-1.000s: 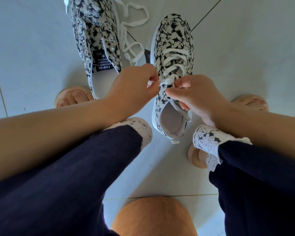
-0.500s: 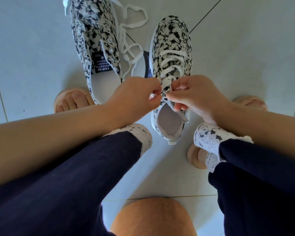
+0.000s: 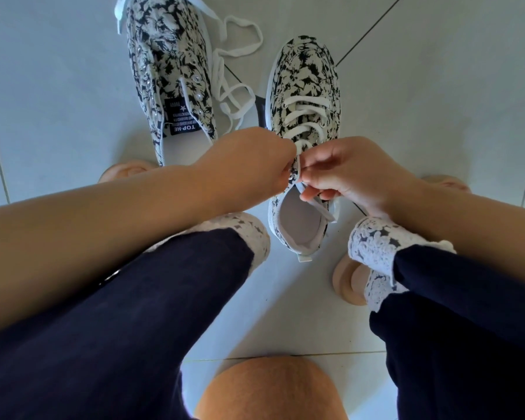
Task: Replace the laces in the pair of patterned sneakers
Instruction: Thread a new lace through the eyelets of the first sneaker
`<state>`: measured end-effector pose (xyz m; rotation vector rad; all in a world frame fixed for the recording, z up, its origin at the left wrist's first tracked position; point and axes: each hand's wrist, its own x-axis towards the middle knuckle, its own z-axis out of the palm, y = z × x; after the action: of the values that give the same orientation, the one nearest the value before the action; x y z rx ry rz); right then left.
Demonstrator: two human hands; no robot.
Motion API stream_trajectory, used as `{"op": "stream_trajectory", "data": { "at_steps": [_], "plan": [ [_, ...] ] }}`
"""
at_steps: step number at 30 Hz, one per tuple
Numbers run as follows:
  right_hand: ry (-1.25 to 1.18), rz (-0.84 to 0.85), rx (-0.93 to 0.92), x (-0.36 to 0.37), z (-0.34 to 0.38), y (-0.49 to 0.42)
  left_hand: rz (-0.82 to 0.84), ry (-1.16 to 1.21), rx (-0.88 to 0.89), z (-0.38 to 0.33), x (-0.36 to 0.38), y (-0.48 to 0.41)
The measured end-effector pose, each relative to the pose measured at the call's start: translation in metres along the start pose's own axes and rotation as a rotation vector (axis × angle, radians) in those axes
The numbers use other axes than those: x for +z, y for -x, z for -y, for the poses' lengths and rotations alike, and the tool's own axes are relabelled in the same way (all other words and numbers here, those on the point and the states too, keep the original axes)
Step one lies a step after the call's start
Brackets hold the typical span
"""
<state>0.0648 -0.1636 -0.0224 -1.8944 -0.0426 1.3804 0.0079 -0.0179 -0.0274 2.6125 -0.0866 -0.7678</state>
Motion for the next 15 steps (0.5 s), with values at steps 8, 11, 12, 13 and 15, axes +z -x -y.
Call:
{"op": "stream_trajectory", "data": {
  "at_steps": [8,11,12,13,15],
  "plan": [
    [0.506,-0.104,-0.208,0.005,0.004,0.004,-0.158,0.506,-0.138,0.009,0.014,0.007],
    [0.345,-0.172,-0.18,-0.002,0.01,0.01,-0.234,0.591,-0.089,0.009,0.012,0.007],
    [0.278,-0.189,-0.18,-0.006,0.014,0.011,-0.237,0.559,-0.069,0.008,0.013,0.006],
    [0.226,-0.2,-0.188,-0.011,0.018,0.011,-0.238,0.513,-0.057,0.007,0.013,0.005],
    [0.063,-0.177,-0.196,-0.022,0.028,0.009,-0.249,0.409,-0.052,0.004,0.017,0.001]
  ]
}}
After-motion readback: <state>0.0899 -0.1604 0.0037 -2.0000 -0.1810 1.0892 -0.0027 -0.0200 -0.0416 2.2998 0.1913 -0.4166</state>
